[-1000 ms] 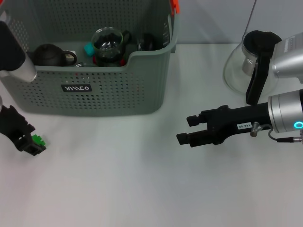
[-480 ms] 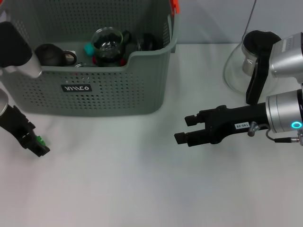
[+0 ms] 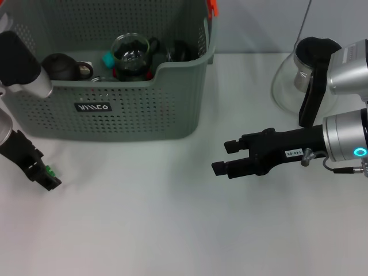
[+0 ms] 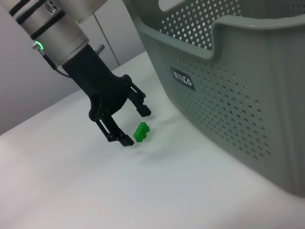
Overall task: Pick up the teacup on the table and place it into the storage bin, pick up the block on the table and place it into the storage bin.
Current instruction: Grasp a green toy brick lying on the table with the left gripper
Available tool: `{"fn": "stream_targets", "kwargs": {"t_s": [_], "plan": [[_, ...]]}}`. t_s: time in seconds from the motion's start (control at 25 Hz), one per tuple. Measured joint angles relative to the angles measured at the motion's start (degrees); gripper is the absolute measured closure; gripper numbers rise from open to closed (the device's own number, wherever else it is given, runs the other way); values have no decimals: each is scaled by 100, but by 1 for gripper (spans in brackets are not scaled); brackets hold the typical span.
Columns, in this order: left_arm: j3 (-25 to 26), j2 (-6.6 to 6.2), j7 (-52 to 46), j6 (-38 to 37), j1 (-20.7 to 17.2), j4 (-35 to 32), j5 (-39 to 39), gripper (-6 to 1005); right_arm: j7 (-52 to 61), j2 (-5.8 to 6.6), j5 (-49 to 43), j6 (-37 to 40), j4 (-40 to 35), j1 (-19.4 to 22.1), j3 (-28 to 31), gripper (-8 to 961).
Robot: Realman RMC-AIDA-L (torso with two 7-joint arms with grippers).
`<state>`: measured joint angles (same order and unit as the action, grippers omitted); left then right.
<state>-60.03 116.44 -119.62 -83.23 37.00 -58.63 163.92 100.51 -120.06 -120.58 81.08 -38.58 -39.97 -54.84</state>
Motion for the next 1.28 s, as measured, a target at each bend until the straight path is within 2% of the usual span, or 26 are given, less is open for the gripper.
{"fn": "stream_targets", "kwargs": {"t_s": [0.36,1.12,1.28], "plan": [[0,-31,36,182,54,313,0,217,-4,3,-1,2,0,-2,0,167],[-7,-62,-22,341,116,455,-1,313,23,8,-1,-13,-9,-2,0,168],[-38,-63,-24,334,124,463,-1,499,22,8,-1,-18,-11,-2,0,167]]}}
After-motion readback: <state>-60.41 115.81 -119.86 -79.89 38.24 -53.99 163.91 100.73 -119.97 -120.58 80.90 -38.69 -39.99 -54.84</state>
